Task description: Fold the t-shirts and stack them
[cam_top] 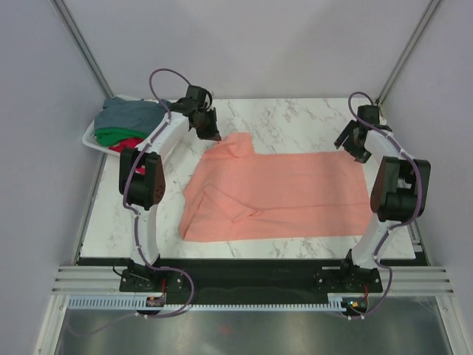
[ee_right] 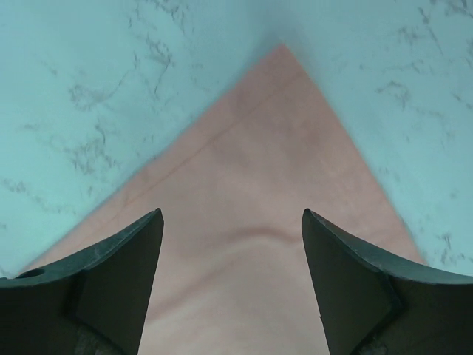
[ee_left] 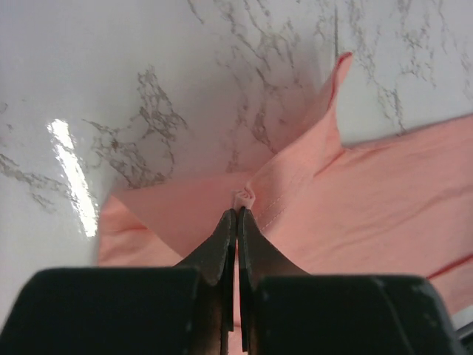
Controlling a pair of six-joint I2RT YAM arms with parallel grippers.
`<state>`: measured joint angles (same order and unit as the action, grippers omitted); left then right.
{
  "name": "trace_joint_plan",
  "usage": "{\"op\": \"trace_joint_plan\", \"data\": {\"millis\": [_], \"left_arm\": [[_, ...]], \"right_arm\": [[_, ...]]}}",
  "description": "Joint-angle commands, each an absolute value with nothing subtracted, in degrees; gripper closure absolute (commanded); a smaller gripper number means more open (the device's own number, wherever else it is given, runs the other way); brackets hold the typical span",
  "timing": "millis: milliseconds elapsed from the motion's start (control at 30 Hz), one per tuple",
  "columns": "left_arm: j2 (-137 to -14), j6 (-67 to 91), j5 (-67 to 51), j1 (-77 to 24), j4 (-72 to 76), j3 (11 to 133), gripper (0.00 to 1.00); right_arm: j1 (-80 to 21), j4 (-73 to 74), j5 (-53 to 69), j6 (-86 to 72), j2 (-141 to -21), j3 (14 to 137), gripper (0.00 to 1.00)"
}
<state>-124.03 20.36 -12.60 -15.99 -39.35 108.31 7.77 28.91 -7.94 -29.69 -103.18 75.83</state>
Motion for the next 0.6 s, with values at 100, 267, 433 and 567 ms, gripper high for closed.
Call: {"op": "trace_joint_plan", "data": {"millis": [100,267,433,567], "left_arm": [[-118.7,22.9,-13.9,-19.1,-40.6,106.5,0.98],[-117.3,22.4,-13.6,-19.1,-40.6,106.0,0.98],[-117.3,22.8,-15.0,-19.1,-40.6,105.9,0.98],[-117.1,22.8,-15.1,-19.1,-40.6,105.9,0.98]], "right_arm": [[11.4,28.1,-10.4,-28.8,-116.2,89.9,0.22],[12.2,30.8,-11.7,-27.7,-122.3,98.8,0.25],[12.2,31.6,-12.3,-27.4,-126.3,102.7,0.28],[12.2,31.4,-14.3,-27.2,-126.9,101.0,0.32]]}}
